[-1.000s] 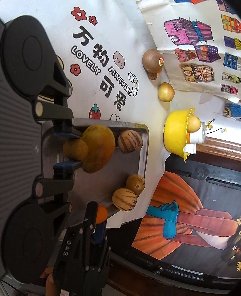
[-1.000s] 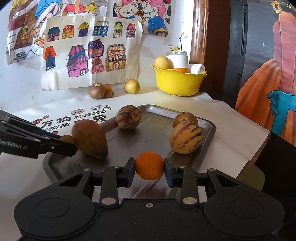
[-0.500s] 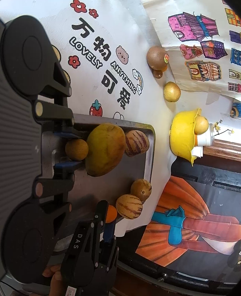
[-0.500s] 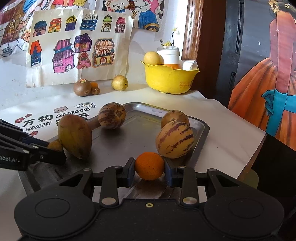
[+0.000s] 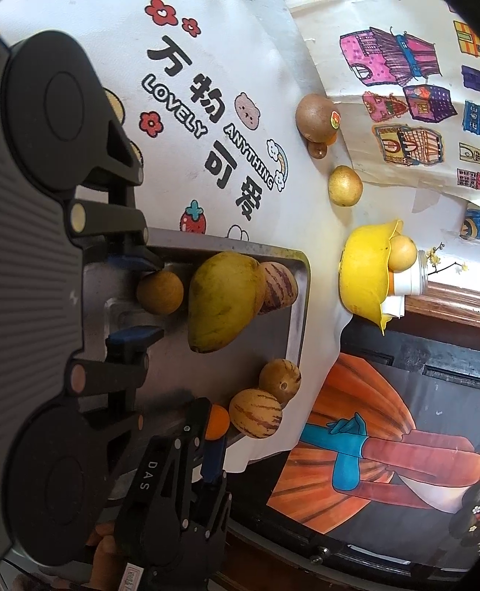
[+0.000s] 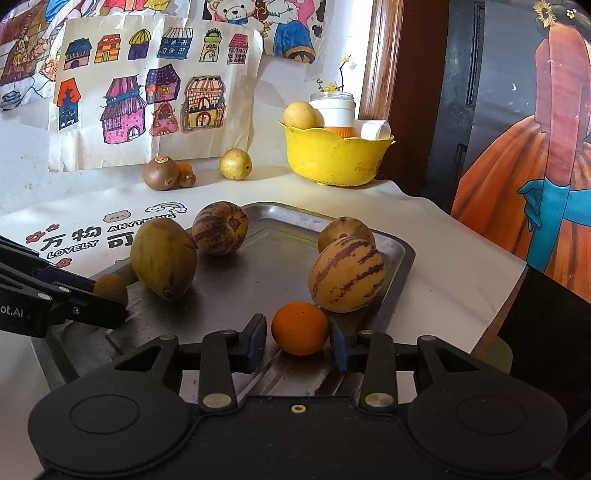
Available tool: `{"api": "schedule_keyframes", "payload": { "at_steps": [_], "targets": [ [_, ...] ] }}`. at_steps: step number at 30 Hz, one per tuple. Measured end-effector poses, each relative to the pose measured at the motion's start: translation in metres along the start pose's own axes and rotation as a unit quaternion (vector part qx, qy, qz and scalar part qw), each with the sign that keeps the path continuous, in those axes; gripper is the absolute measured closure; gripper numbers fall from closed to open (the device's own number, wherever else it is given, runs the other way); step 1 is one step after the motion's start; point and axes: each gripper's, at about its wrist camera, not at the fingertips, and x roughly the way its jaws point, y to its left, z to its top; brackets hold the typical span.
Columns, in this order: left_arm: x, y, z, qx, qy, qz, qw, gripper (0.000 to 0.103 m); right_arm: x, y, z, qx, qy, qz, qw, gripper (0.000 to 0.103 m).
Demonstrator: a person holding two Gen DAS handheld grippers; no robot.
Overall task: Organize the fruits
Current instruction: 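Carry the orange and brown fruit over the metal tray and open both tools, then lift both open tools from the tray toward the fruits by the wall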
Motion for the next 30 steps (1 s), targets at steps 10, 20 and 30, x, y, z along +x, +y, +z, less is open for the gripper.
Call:
{"api": "schedule_keyframes", "payload": {
  "at_steps": [10,20,30],
  "targets": [
    [-0.029,-0.001,-0.007,-0.015,-0.020,0.008,0.9996,0.037,-0.041,0.004,0.000,-0.001,-0.024,-0.003,1.000,0.045],
    [-0.077,0.014,-0.024,-0.073,-0.059,0.047,0.9945,0.001,-0.091,0.020,-0.005,0.017,-0.042,0.003,0.999,0.017],
    [-0.117,0.029,-0.054,-0.085,-0.050,0.086,0.9913,0.000,-0.133,0.053,-0.011,0.060,-0.004,0.028,0.998,0.001]
  ]
}}
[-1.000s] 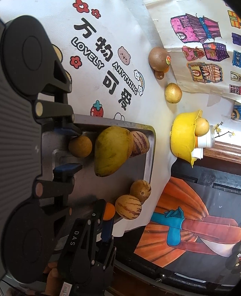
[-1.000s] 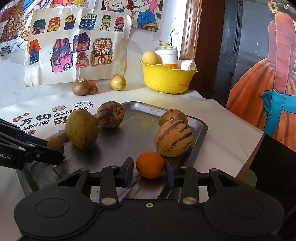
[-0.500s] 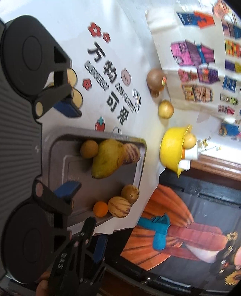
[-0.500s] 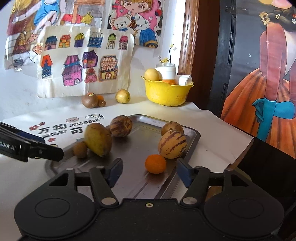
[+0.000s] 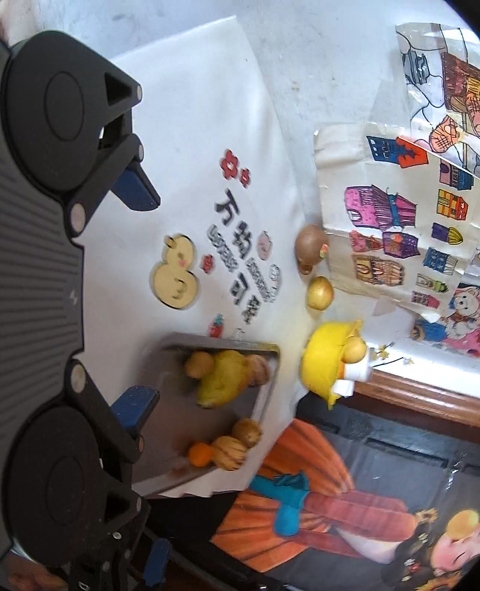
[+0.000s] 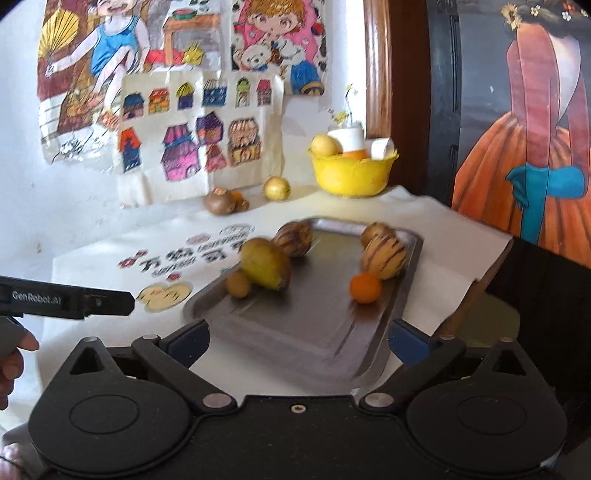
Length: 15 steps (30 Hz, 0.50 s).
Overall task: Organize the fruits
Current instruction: 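Lift both open tools from the tray toward the fruits by the wall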
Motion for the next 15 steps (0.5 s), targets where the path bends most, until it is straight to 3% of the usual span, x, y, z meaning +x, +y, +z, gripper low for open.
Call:
{"api": "schedule_keyframes", "payload": {
  "at_steps": [7,15],
  "targets": [
    [-0.021,0.014,-0.016,0.078,0.028,0.024,0.9962,0.000,-0.020,0.040,-0.011,-0.026,0.051,0.013,0.998,0.001],
    [-0.044,0.045,-0.011,0.066,0.050,0.026,0.9962,0.000,-0.036,0.076,0.007,-0.051,0.099,0.083,0.990,0.001]
  ]
}}
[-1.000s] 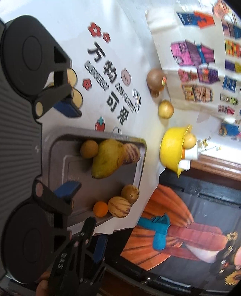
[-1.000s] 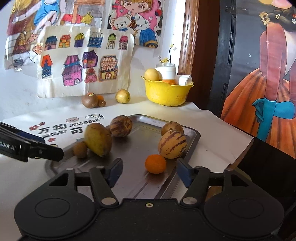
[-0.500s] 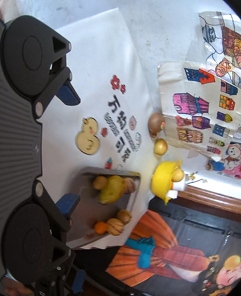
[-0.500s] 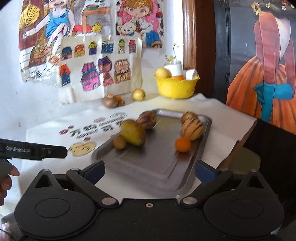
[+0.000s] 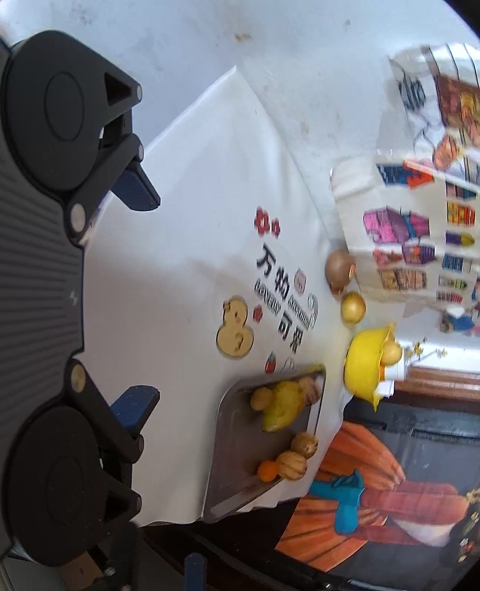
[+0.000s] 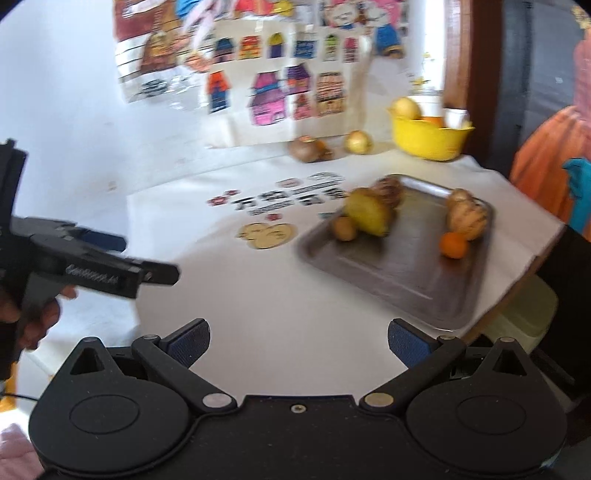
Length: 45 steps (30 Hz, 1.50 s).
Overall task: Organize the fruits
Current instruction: 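Lift both open tools from the tray toward the fruits by the wall, then grasp the stickered kiwi with the left tool while the right tool approaches a small brown fruit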
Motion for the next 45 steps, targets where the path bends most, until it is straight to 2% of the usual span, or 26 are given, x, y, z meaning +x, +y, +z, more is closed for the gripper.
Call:
{"api": "schedule_keyframes", "payload": {
  "at_steps": [3,7,9,13,19,24,29,35,40,45],
  "targets": [
    [-0.012,0.015,0.013,-0.001,-0.002,0.010,0.9999,0.000,-0.013,0.006,0.024,-0.018,0.014,0.019,1.000,0.001],
    [-0.038,0.033,0.047,0.004,-0.028,0.031,0.9991,0.000,-0.050,0.002,0.081,-0.038,-0.014,0.011,0.999,0.001],
    [-0.050,0.039,0.068,0.006,-0.046,0.033,0.9984,0.000,-0.069,-0.005,0.117,-0.026,-0.038,0.007,0.999,0.001],
    [-0.064,0.046,0.112,0.010,-0.070,0.017,0.9974,0.000,-0.088,-0.028,0.191,0.030,-0.062,0.033,0.997,0.001],
    [-0.054,0.053,0.172,0.013,-0.091,0.010,0.9957,0.000,-0.073,-0.053,0.286,0.037,-0.054,0.067,0.996,0.000],
    [-0.013,0.058,0.203,-0.012,-0.093,-0.009,0.9955,0.000,-0.039,-0.078,0.337,0.048,-0.061,0.087,0.993,0.000],
    [0.059,0.052,0.210,0.000,-0.091,-0.035,0.9952,0.000,0.037,-0.111,0.346,0.088,-0.034,0.098,0.991,0.000],
    [0.143,0.035,0.203,0.054,-0.094,-0.031,0.9937,0.000,0.144,-0.152,0.321,0.166,0.034,0.109,0.980,0.001],
    [0.187,0.021,0.207,0.120,-0.115,-0.027,0.9857,0.000,0.216,-0.176,0.304,0.214,0.066,0.114,0.968,0.001],
    [0.218,0.008,0.213,0.174,-0.132,-0.023,0.9756,0.000,0.270,-0.195,0.293,0.263,0.086,0.121,0.953,0.002]
  ]
}}
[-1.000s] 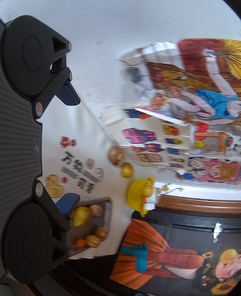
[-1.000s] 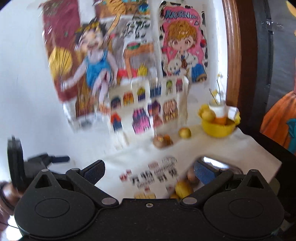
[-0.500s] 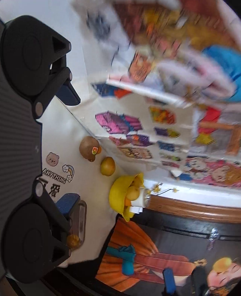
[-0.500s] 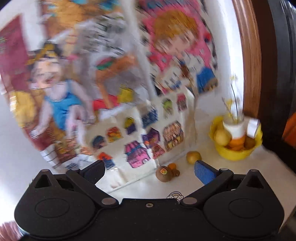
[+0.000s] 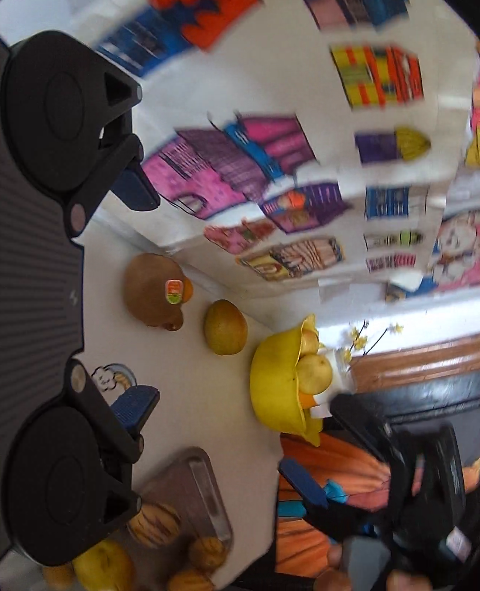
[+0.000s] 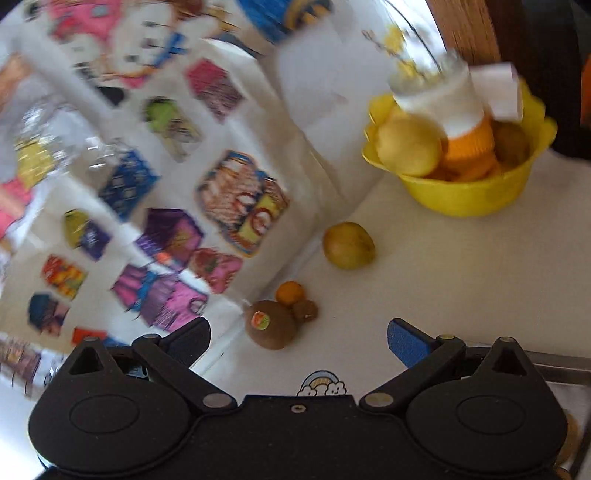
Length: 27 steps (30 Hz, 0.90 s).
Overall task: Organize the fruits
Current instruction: 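Grasp the stickered kiwi with the left tool while the right tool approaches a small brown fruit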
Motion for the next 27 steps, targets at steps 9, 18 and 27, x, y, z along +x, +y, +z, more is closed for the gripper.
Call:
{"api": "schedule_keyframes", "payload": {
  "at_steps": [9,18,27],
  "targets": [
    [0.046,-0.016,-0.005,0.099,0.007,0.005,0.9951,0.000,0.058,-0.022,0.006,0.040,0.023,0.015,0.999,0.007],
    [0.073,-0.027,-0.008,0.128,0.011,0.017,0.9916,0.005,0.088,-0.033,0.014,0.071,0.020,0.021,0.997,0.014],
    [0.098,-0.022,-0.004,0.104,0.052,0.035,0.9926,0.020,0.106,-0.041,0.014,0.078,0.028,0.023,0.996,0.014]
  ]
}}
